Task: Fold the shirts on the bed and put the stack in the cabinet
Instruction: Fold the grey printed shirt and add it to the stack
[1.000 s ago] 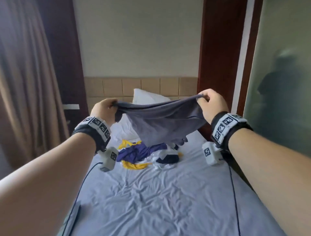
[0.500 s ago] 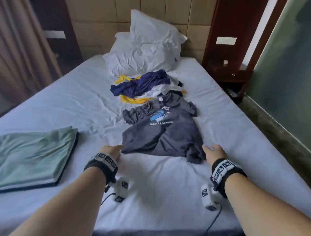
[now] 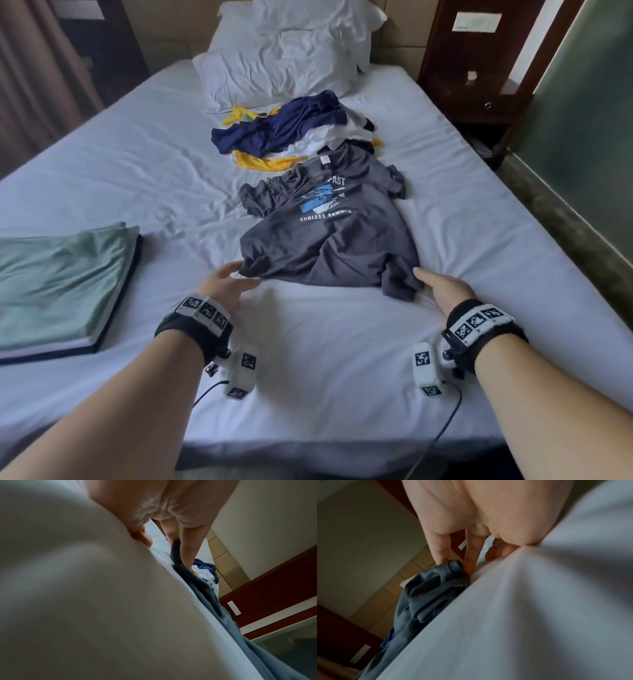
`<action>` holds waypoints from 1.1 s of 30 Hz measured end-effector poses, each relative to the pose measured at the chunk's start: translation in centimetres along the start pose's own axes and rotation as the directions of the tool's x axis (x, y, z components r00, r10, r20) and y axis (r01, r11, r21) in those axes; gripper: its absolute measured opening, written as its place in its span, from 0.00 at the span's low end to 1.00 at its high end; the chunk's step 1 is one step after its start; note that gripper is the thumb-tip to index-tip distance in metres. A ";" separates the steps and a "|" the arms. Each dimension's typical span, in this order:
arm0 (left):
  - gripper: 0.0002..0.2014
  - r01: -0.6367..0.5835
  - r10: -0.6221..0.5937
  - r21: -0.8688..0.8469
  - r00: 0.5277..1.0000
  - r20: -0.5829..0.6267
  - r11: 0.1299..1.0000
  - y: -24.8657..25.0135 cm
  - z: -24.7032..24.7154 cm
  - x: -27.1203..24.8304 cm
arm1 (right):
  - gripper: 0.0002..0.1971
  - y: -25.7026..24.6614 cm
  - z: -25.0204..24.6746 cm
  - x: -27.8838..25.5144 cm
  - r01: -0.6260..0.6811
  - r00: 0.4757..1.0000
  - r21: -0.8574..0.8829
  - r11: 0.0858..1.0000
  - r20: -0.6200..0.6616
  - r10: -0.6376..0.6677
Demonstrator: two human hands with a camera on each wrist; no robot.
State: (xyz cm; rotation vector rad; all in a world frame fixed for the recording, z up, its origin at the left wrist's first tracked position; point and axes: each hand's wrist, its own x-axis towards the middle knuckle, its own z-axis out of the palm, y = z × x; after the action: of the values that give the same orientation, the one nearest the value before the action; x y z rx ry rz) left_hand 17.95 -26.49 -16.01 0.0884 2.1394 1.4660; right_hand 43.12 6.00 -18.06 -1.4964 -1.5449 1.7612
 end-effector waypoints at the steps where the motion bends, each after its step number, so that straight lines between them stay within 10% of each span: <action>1: 0.21 0.009 -0.009 0.003 1.000 -0.005 1.000 -0.2 0.0 0.0 | 0.18 0.0 0.1 -0.3 0.016 1.000 -0.004 1.000 0.016 -0.016; 4: 0.09 0.010 -0.011 -0.010 0.999 -0.036 1.000 -0.6 0.2 -0.4 | 0.04 0.0 0.1 -0.9 0.059 0.998 0.006 0.998 0.015 -0.059; 14: 0.12 -0.164 0.101 -0.339 0.975 -0.197 0.926 2.6 0.1 -3.5 | 0.04 -1.9 -1.2 -3.5 0.215 0.959 0.101 0.971 -0.211 -0.190; 21: 0.11 -0.120 0.083 -0.323 0.989 -0.125 0.939 5.9 -2.0 -7.3 | 0.11 -6.2 -4.6 -9.1 0.222 0.965 -0.065 0.973 -0.131 -0.229; 23: 0.13 -0.030 0.020 -0.231 0.999 -0.045 0.973 4.7 -3.1 -7.5 | 0.04 -6.2 -5.5 -11.0 0.159 0.986 -0.051 0.986 -0.047 -0.161; 26: 0.30 0.029 -0.027 0.055 0.999 -0.022 0.998 1.9 -4.6 -5.0 | 0.20 -5.2 -6.9 -13.1 0.146 0.987 -0.132 0.980 -0.045 -0.153; 33: 0.07 0.063 -0.067 0.390 0.998 -0.003 0.919 1.7 -5.5 -16.6 | 0.18 -2.5 -10.2 -17.0 0.059 0.997 -0.515 0.855 -0.003 -0.071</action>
State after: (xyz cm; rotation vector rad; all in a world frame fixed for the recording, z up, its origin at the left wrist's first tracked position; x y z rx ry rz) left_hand 29.17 -36.19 -6.58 0.1672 2.3738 0.9810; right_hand 57.32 -1.82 -6.33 -1.6551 -2.1476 1.3396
